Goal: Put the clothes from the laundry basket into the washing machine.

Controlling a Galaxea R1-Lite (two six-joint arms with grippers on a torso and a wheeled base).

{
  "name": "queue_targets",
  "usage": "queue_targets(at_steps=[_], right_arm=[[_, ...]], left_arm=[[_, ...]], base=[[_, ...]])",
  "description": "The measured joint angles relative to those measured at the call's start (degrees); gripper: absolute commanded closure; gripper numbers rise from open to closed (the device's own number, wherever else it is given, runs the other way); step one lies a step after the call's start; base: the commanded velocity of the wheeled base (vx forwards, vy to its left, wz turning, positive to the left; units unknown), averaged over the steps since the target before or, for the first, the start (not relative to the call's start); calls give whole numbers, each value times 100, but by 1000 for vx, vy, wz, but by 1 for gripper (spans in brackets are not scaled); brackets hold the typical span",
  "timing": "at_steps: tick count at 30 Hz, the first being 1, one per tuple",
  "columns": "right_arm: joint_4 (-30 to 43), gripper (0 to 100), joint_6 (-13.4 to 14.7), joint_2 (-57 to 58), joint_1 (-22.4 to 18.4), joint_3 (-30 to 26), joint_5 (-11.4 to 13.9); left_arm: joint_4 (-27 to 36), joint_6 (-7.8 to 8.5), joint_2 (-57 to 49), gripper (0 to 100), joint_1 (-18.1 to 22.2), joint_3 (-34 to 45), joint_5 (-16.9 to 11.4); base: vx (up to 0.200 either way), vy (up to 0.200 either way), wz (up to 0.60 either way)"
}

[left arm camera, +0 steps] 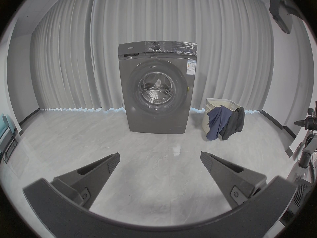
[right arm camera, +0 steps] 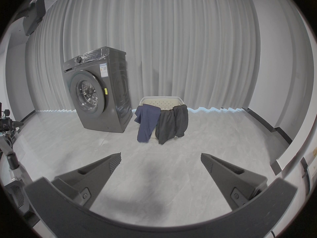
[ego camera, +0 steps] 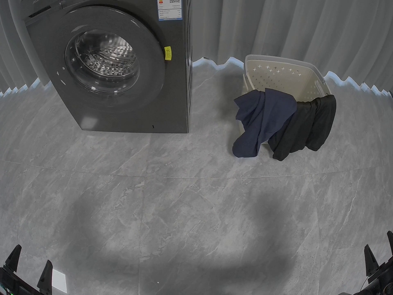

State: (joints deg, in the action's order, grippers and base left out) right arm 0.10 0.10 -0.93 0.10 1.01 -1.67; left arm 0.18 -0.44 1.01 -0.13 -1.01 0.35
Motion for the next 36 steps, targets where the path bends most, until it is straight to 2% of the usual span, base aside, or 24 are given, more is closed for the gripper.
queue_targets(at_steps=[24,30,36], right_arm=[[0,0,0,0,-5,0,-2],[0,0,1,0,-2,0,-7],[1,0,11,0,0,0,-10]], left_arm=[[0,-24,2,0,-2,0,7],[4,-49,2,0,-2,0,7],[-2,-49,0,0,0,0,5]], base=[[0,-200,0],[0,0,0],[200,0,0]])
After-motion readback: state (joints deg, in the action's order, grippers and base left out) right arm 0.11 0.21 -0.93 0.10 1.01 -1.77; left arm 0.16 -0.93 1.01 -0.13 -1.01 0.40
